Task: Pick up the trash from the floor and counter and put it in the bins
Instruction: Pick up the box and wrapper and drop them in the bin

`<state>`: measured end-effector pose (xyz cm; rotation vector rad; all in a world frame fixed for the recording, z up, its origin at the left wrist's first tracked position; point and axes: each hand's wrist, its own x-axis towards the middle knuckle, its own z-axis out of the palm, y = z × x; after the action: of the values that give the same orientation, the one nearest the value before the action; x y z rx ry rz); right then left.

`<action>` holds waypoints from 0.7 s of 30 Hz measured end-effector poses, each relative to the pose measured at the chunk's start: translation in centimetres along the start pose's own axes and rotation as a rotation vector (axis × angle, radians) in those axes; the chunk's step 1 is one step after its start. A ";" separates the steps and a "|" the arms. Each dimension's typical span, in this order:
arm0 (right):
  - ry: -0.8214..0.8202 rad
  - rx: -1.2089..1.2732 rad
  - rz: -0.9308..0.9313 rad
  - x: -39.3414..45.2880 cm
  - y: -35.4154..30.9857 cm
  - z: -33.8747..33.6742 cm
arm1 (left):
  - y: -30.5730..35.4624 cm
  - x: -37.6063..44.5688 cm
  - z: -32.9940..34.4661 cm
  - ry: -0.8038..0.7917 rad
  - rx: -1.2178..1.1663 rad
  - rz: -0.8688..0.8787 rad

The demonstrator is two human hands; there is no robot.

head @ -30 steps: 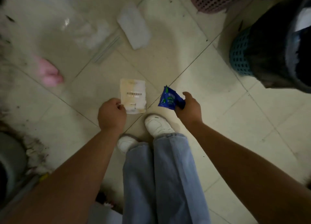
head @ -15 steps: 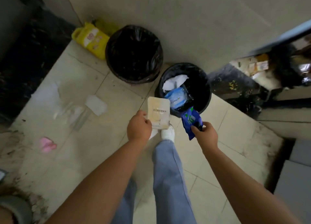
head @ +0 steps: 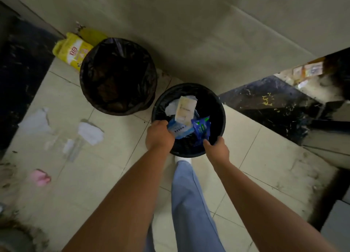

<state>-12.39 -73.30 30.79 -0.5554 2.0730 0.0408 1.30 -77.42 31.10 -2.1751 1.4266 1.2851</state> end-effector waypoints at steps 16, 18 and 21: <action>-0.088 -1.005 -0.930 -8.3 -14.5 9.4 | -19.0 -3.3 -12.1 0.276 0.390 -0.179; -0.052 -1.065 -1.033 -10.7 -16.9 12.8 | -23.0 -3.8 -13.5 0.304 0.335 -0.261; -0.039 -1.195 -1.126 -14.4 -19.4 18.8 | -29.9 -4.3 -15.1 0.320 0.252 -0.348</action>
<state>16.83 -80.72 35.95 -2.3000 1.2314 0.6275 33.70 -69.14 35.80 -2.3850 1.1607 0.6268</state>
